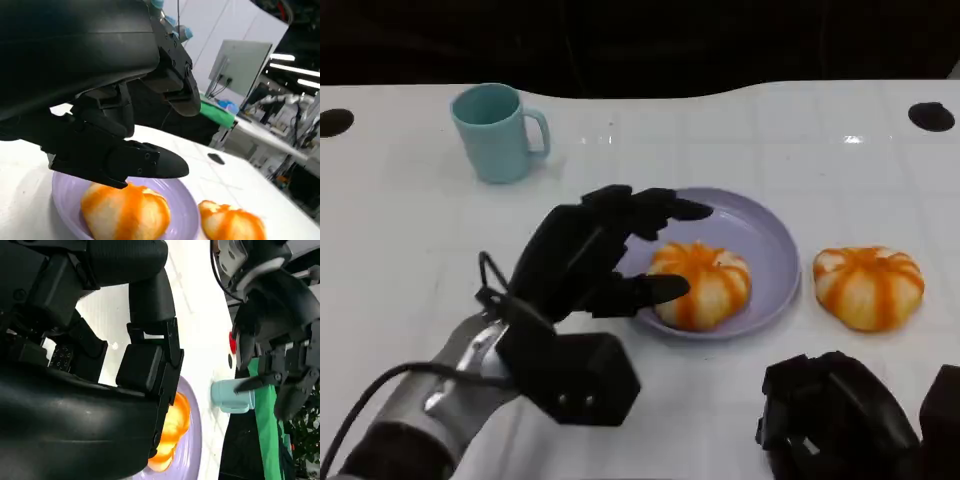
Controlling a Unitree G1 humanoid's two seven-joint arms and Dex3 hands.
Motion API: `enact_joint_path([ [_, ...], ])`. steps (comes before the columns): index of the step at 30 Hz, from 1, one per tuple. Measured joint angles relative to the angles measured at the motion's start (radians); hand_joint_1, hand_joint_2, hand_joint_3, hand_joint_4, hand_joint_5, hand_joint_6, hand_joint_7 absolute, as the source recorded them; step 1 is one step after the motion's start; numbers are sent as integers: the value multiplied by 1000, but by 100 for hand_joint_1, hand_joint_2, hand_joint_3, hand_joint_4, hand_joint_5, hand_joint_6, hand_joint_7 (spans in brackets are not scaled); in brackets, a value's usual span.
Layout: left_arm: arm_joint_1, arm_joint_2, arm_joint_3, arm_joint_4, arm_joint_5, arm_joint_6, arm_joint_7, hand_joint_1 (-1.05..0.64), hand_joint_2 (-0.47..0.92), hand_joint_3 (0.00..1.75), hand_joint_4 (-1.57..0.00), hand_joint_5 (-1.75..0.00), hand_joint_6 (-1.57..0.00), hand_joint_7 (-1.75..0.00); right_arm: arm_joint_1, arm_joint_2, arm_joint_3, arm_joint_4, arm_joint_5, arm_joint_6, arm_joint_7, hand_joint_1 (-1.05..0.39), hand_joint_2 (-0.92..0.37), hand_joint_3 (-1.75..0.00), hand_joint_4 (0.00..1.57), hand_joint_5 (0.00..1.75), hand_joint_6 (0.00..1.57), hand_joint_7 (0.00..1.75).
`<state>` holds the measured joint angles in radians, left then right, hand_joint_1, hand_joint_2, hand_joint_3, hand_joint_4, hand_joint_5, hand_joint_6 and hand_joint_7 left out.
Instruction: Grasp the bread from the table and place it into the plate.
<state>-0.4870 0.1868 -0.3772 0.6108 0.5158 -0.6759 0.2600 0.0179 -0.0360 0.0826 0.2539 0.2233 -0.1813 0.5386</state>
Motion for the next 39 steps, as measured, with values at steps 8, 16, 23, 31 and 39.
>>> enact_joint_path([
  [8,101,2,67,-23,-152,-102,-82,-61,92,27,-58,-172,-39,-142,-9,-4,-1,3,-1,1,2,-105,-2,-140,153,133,157,104],
  [16,259,-26,96,-107,-527,-133,-394,-65,92,29,-74,-175,-48,-172,-3,-13,-1,-6,0,4,14,-105,-2,-141,152,134,157,102],
  [23,400,-33,129,-241,-768,4,-638,-67,92,22,-82,-175,-59,-164,17,-16,-1,-20,-1,5,17,-105,-7,-135,152,134,157,103],
  [31,496,-88,170,-321,-950,198,-824,-71,92,27,-87,-175,-65,-173,18,-23,-2,-26,-5,2,16,-105,-6,-134,154,133,157,103],
  [39,535,-116,221,-370,-976,336,-874,-64,92,25,-90,-175,-69,-175,18,-25,-3,-26,-3,2,19,-105,-6,-135,154,132,157,103],
])
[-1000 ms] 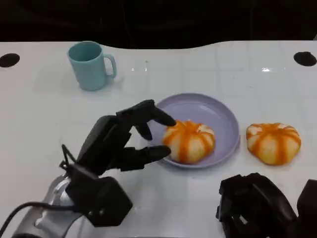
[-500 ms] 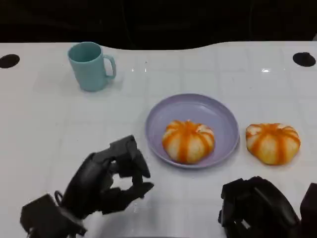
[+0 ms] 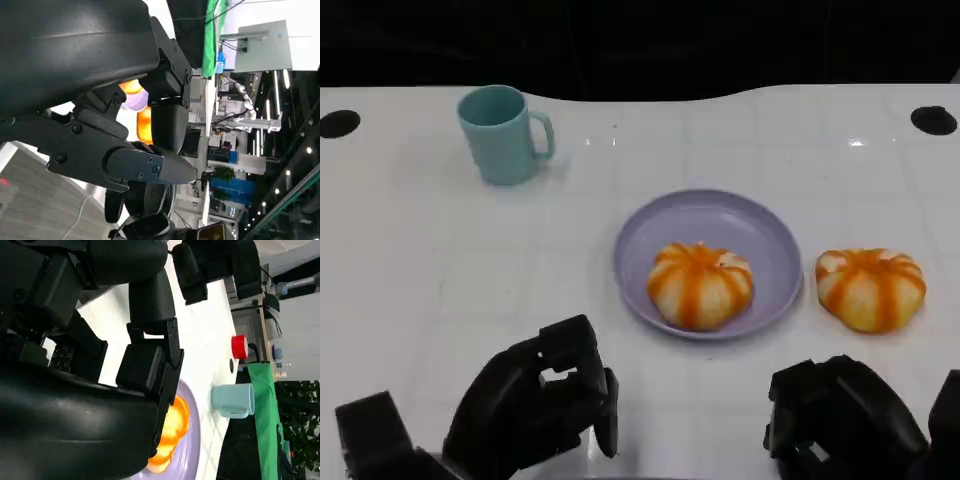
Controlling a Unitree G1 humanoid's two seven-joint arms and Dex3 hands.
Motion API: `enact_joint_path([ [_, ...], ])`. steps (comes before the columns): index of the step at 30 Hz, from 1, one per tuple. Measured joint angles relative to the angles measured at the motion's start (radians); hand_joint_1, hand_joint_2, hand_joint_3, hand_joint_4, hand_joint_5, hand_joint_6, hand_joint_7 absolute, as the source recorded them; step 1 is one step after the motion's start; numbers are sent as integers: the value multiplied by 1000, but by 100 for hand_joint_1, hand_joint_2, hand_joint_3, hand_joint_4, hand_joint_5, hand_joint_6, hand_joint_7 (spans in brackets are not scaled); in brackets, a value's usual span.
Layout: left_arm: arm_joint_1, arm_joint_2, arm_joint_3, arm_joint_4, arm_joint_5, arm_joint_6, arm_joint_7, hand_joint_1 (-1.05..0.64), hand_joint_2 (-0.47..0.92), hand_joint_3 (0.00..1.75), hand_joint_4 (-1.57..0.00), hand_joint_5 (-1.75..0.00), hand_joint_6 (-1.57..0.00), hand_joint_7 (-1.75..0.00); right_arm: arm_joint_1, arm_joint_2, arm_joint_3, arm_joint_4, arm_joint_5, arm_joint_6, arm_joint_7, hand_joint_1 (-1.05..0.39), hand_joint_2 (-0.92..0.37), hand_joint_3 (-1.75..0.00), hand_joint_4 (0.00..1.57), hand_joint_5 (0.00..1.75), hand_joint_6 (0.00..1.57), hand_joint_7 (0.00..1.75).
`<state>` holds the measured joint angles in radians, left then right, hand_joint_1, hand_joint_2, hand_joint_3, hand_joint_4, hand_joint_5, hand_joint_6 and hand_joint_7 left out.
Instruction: Grasp the bread from the table and place it into the plate.
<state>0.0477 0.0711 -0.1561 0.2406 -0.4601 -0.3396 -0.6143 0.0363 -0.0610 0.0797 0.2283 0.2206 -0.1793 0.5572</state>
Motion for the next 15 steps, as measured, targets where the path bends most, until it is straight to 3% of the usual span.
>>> enact_joint_path([
  [15,17,-41,69,-9,-10,122,-59,-69,92,14,-94,-175,-74,-174,0,-9,-2,-2,-1,1,-11,-105,-5,-139,152,134,157,104],
])
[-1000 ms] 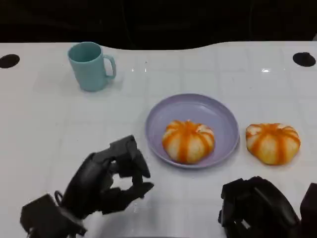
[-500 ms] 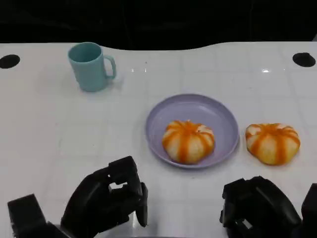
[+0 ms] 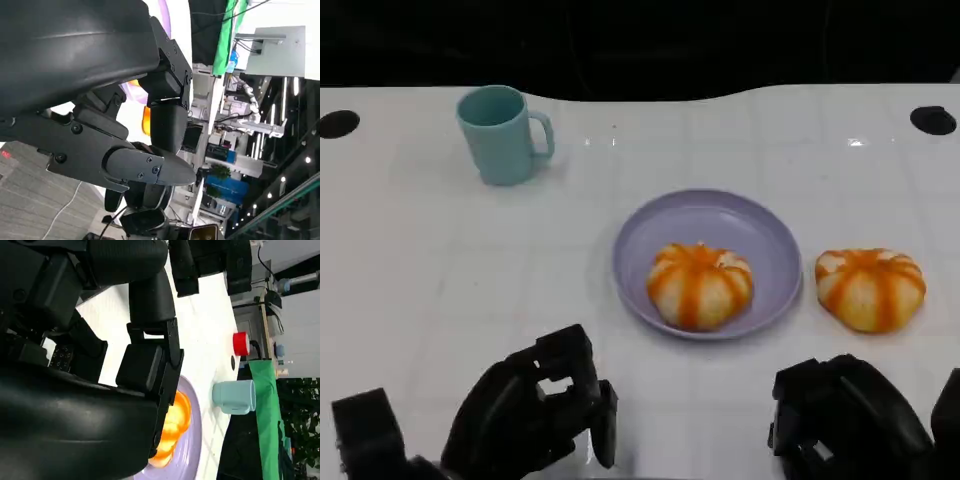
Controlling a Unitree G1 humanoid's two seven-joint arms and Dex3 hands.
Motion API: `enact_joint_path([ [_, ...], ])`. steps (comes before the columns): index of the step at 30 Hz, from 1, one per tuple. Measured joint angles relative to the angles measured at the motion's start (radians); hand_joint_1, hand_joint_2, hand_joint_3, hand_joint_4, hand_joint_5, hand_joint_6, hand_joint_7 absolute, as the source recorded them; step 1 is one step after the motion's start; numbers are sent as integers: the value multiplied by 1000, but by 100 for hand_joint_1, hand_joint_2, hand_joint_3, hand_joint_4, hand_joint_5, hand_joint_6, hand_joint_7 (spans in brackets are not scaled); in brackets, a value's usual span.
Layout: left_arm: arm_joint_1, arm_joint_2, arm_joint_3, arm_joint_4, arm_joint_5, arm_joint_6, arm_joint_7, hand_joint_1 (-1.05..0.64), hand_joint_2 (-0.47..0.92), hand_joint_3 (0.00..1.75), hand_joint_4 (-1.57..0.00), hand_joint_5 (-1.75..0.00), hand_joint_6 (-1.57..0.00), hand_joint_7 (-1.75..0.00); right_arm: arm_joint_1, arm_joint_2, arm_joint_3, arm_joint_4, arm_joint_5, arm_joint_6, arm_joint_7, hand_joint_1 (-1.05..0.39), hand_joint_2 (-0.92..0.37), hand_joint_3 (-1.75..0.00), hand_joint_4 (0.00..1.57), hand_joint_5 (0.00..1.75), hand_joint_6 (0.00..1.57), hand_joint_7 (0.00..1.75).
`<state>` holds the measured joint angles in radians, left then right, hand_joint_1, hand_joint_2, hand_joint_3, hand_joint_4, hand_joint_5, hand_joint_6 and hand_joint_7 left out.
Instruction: Grasp the bread from the table and place it into the plate.
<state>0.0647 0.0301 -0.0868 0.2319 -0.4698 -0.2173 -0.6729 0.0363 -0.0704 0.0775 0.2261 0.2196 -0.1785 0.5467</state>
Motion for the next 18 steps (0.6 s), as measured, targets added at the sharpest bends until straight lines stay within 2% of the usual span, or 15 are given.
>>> enact_joint_path([
  [18,0,-22,36,12,3,32,-35,-68,92,14,-93,-175,-73,-174,1,0,0,-3,9,17,-2,-105,-4,-138,150,137,157,104],
])
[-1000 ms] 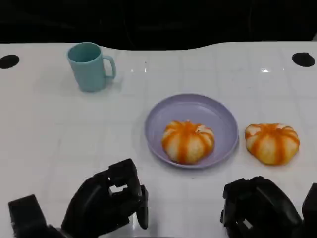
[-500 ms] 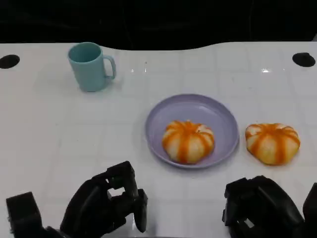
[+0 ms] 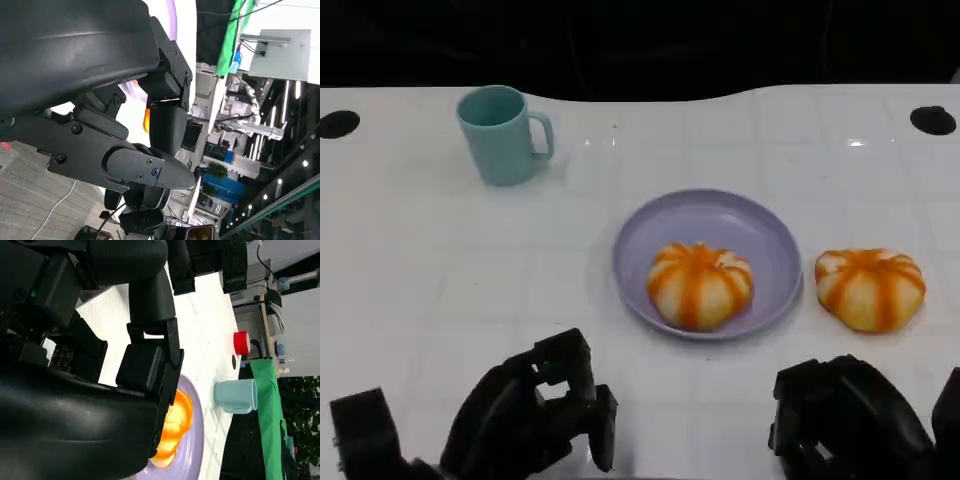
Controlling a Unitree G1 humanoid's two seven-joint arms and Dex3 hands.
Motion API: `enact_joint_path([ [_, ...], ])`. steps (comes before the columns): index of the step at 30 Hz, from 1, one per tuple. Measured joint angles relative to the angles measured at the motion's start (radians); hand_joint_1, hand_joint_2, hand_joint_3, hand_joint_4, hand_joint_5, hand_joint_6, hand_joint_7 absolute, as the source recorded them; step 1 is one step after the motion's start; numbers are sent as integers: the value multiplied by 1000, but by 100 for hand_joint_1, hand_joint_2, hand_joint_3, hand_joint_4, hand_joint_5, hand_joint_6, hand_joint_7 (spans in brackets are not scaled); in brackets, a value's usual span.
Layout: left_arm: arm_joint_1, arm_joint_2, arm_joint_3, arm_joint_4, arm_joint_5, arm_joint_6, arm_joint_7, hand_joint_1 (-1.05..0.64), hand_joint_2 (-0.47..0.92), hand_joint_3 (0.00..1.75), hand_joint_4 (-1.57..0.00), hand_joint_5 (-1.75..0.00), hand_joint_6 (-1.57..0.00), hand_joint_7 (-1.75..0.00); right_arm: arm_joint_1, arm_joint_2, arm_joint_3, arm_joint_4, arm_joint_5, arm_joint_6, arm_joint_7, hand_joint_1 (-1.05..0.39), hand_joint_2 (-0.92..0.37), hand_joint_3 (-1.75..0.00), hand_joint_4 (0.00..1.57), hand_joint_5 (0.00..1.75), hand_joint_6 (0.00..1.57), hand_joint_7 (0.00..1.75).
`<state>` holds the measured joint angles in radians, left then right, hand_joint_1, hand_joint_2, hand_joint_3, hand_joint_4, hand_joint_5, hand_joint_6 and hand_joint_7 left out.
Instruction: Grasp the bread from the table and place it into the plate.
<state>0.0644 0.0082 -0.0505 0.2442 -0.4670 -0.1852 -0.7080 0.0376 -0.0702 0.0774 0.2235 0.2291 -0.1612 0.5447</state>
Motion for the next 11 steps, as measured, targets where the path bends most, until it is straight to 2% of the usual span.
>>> enact_joint_path([
  [11,-2,-2,12,-3,0,22,-3,-67,92,14,-92,-175,-72,-173,-1,2,2,-1,-25,-8,-14,-105,-8,-136,150,137,157,105],
])
